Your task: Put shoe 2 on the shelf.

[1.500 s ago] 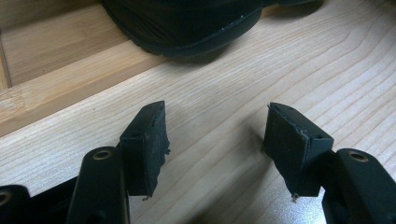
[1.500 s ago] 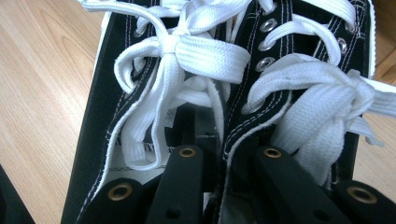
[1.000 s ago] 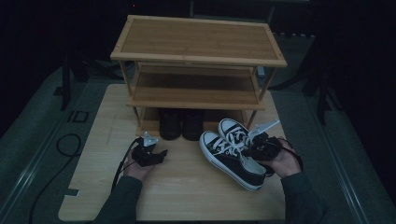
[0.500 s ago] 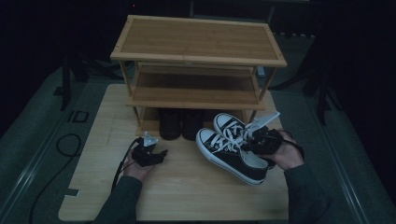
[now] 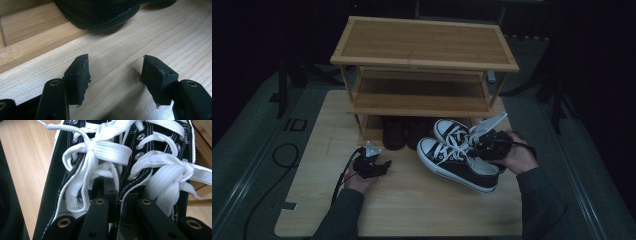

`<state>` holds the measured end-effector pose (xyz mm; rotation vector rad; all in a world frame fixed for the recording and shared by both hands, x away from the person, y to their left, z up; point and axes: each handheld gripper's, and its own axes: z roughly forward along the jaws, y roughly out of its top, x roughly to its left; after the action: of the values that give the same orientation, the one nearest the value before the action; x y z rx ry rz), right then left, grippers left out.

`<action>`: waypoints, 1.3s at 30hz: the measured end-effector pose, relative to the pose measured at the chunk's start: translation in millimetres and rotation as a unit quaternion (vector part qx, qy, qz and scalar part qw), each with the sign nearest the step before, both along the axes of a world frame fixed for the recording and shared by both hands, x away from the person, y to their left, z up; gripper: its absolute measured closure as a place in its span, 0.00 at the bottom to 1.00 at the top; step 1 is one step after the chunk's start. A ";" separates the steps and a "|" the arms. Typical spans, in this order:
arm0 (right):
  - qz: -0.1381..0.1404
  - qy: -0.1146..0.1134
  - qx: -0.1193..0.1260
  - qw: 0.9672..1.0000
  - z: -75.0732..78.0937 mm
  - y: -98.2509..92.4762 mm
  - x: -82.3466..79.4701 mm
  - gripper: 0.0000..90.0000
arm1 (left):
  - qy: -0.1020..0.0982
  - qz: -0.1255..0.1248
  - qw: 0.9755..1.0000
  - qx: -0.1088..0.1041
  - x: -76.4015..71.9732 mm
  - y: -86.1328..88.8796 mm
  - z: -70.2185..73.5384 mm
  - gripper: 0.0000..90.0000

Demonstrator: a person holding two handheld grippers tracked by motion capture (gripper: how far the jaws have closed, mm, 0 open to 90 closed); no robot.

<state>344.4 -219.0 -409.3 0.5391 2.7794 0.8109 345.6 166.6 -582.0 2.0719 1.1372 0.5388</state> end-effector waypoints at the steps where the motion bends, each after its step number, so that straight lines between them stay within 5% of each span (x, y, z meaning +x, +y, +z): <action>1: 0.007 -0.003 -0.002 1.000 0.8 0.9 0.4 0.95 | 0.000 0.000 1.000 0.000 0.0 0.0 0.0 0.44; 21: 0.082 -0.013 -0.014 0.996 14.8 17.6 8.2 0.95 | 0.000 0.000 1.000 0.001 0.0 0.1 0.0 0.44; 39: 0.139 -0.021 0.028 0.990 44.0 30.2 0.8 0.95 | 0.000 -0.001 1.000 0.001 0.0 0.1 0.0 0.44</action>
<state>345.2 -188.8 -365.2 0.1402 2.8383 0.9443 345.6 166.7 -582.0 2.0742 1.1357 0.5398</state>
